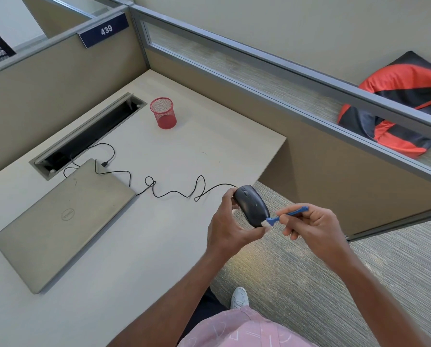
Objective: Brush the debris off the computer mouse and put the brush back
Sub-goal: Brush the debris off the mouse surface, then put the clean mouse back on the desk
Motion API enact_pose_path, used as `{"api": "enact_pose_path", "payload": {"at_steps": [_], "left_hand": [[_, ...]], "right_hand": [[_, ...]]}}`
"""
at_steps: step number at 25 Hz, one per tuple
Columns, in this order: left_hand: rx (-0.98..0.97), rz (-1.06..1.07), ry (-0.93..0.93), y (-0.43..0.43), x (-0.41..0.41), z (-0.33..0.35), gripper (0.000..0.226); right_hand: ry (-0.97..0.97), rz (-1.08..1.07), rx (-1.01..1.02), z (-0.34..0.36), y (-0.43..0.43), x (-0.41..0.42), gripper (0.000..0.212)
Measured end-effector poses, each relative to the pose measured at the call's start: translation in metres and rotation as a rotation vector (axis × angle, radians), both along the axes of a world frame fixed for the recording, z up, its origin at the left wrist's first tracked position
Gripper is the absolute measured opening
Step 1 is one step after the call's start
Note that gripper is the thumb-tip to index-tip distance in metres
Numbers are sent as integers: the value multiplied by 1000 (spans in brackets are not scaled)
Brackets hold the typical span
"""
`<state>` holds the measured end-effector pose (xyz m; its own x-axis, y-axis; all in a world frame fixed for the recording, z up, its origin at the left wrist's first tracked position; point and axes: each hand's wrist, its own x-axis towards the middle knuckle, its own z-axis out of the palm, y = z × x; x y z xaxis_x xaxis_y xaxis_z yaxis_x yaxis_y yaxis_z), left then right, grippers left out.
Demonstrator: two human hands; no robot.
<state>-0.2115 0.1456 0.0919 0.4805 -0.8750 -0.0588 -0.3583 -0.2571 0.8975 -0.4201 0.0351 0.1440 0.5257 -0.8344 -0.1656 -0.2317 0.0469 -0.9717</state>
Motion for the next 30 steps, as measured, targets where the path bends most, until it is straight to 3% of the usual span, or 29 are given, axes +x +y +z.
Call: {"api": "enact_pose_path", "payload": {"at_steps": [10, 27, 30], "left_hand": [[4, 25, -6, 0, 13, -7, 117], [-22, 152, 88, -44, 80, -27, 112], [-37, 154, 116, -62, 95, -34, 113]], "right_hand": [[18, -104, -35, -3, -10, -9, 15], [4, -152, 151, -1, -20, 62, 4], [8, -119, 205, 3, -27, 81, 19]]}}
